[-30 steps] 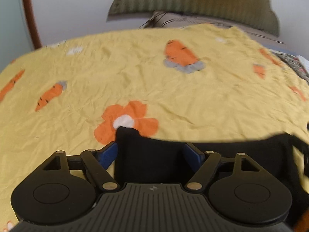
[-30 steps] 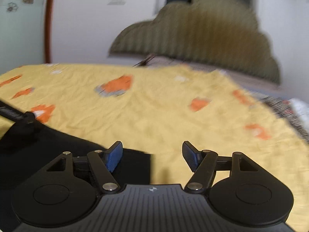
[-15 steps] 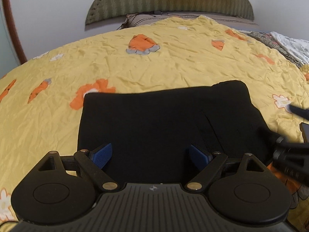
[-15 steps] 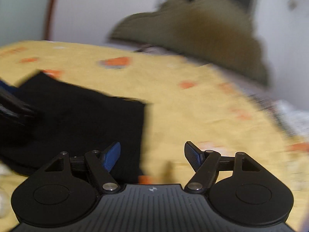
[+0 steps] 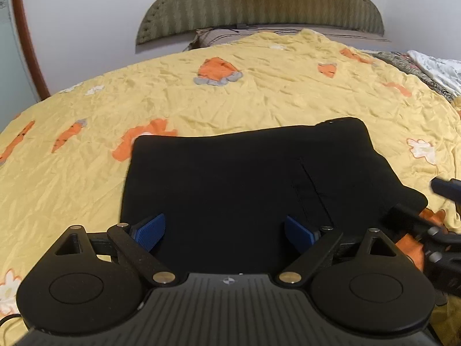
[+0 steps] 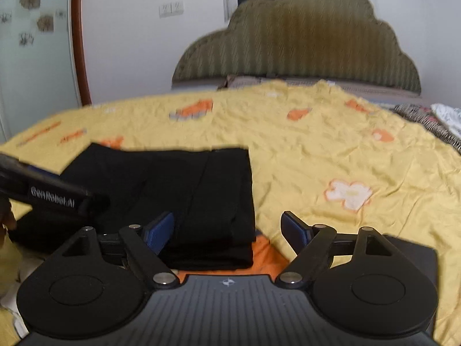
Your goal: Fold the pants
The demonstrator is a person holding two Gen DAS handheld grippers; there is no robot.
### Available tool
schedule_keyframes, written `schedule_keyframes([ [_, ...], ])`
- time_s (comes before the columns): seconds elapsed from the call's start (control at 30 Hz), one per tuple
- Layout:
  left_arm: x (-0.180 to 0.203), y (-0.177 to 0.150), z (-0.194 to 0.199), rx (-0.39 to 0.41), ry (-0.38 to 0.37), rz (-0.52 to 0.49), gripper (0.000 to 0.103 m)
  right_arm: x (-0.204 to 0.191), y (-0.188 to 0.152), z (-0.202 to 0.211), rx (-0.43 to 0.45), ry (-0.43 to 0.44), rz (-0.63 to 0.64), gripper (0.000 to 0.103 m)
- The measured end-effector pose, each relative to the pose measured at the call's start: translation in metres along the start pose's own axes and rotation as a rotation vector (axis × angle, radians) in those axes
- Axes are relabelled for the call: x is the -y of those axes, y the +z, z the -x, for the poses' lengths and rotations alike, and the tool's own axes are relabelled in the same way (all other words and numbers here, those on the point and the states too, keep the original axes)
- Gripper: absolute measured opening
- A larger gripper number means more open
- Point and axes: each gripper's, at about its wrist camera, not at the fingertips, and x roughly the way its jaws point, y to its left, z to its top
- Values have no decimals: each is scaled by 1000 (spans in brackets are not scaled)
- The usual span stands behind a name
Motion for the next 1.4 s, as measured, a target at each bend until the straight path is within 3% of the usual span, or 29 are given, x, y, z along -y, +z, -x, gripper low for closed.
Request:
schedule_keyframes([
  [0.2, -12, -3, 10, -18, 33, 74, 92, -23, 9, 7, 5, 44, 36, 82],
  [0.33, -22, -10, 15, -28, 69, 149, 92, -44, 12, 5, -29, 6, 73, 85],
  [0.47, -28, -17, 23, -30, 98, 194, 92, -57, 17, 6, -74, -8, 73, 101],
  [0.6, -28, -22, 34, -24, 118, 199, 92, -63, 18, 16, -57, -2, 64, 101],
  [0.9, -31, -37, 57, -13, 161, 208, 92, -65, 16, 22, -154, 61, -2, 101],
  [1.4, -29, -47, 74, -7, 195, 198, 92, -66, 12, 37, -126, 48, 23, 101],
])
